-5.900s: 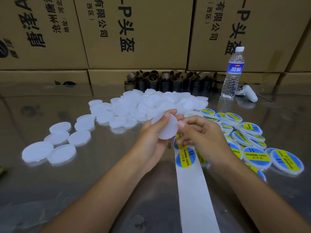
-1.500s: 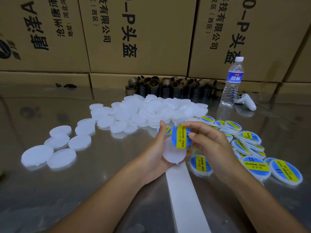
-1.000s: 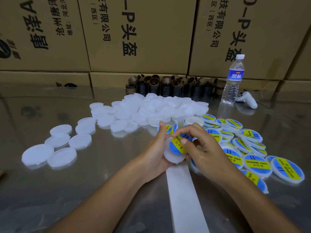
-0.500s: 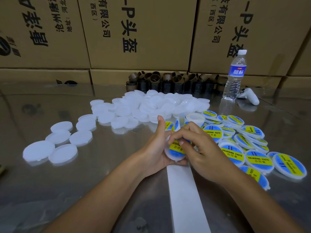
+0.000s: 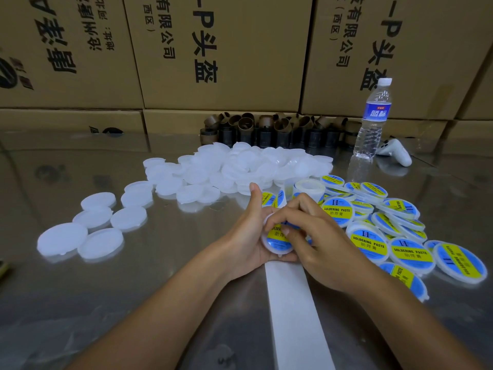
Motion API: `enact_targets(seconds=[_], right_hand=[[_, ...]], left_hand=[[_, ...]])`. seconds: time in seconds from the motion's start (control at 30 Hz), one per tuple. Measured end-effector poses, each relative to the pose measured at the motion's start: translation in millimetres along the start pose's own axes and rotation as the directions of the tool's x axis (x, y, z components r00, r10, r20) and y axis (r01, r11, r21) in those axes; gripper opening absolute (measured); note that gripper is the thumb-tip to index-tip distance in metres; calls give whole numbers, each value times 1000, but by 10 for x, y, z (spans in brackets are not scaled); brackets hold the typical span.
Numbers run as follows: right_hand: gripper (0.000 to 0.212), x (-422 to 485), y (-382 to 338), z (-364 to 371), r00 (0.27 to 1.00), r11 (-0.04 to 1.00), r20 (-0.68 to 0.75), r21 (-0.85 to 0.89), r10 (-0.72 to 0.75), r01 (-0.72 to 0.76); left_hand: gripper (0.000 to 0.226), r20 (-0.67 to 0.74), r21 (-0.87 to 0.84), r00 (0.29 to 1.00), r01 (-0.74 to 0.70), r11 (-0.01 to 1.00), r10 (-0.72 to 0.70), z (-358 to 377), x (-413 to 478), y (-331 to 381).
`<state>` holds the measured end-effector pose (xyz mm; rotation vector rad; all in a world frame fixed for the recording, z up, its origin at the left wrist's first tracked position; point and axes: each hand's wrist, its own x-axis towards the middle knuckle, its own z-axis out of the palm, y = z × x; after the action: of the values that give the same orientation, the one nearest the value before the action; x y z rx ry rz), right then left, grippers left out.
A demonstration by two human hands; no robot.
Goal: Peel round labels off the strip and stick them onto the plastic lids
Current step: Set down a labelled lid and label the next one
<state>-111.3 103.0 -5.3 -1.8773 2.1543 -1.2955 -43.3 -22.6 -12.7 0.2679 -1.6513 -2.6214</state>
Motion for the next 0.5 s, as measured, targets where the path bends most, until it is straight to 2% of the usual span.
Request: enact_targets(seconds=[0.3, 0.5], right_hand=[[32, 4, -4, -7, 1000, 997, -9, -78, 18, -19], [35, 1, 32, -7, 997, 989, -68, -141, 24, -34]], left_hand=[[91, -31, 9, 1000, 5, 1000, -5, -9, 10, -5], [93, -26, -30, 1000, 9, 1000, -9, -9, 6, -1]])
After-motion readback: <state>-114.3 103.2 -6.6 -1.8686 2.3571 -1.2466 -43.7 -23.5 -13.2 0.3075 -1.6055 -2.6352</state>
